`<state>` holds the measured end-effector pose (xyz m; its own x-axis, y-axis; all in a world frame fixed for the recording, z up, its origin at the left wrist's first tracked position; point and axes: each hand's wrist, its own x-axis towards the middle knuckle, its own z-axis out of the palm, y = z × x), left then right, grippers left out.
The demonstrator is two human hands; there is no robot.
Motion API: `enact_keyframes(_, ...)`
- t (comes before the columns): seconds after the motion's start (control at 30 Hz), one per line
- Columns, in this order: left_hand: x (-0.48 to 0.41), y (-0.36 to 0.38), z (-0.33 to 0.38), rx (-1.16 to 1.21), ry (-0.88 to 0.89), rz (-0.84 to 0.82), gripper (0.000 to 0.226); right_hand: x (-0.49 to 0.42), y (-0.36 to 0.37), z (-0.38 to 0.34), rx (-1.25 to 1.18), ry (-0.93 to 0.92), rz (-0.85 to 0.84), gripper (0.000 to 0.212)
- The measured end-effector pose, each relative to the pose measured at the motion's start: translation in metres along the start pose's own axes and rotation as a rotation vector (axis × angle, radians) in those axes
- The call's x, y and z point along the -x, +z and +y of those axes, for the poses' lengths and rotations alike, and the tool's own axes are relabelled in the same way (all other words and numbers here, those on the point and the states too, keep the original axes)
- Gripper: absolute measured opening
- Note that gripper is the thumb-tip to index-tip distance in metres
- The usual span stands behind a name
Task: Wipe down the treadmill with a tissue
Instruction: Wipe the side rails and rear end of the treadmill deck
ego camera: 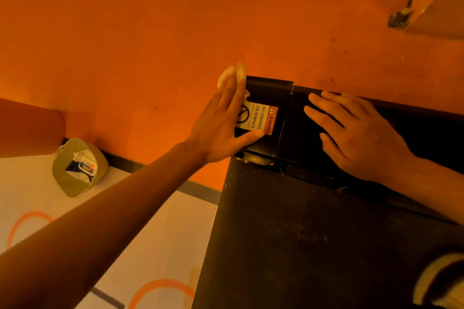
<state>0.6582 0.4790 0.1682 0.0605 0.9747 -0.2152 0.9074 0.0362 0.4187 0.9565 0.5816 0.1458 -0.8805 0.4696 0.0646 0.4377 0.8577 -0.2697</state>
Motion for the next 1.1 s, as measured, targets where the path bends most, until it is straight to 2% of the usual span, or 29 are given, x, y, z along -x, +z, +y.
enact_keyframes(0.23, -0.016, 0.014, 0.066, -0.067, 0.124, -0.132, 0.117, 0.000, -0.001, 0.001, 0.010, -0.003, -0.012, 0.057)
enact_keyframes(0.43, -0.054, 0.004, 0.058, -0.117, 0.061, -0.111, 0.116, 0.001, 0.001, 0.001, -0.013, 0.002, -0.009, 0.056)
enact_keyframes(0.57, -0.021, 0.011, 0.059, -0.091, 0.101, -0.094, 0.114, 0.001, 0.001, 0.002, -0.026, 0.000, 0.011, 0.056)
enact_keyframes(0.7, -0.026, -0.008, 0.026, -0.089, -0.040, -0.055, 0.111, 0.000, 0.000, 0.000, -0.033, 0.005, 0.013, 0.056)
enact_keyframes(0.9, -0.016, 0.003, 0.061, -0.047, 0.052, -0.154, 0.114, 0.000, 0.000, 0.000, -0.028, 0.000, 0.008, 0.057)
enact_keyframes(1.0, -0.018, -0.003, 0.041, -0.105, 0.067, -0.098, 0.108, 0.000, 0.001, 0.000, -0.030, 0.005, 0.004, 0.057)
enact_keyframes(1.1, -0.012, -0.013, 0.015, -0.159, -0.013, -0.072, 0.105, -0.001, 0.000, -0.001, -0.033, 0.004, 0.004, 0.056)
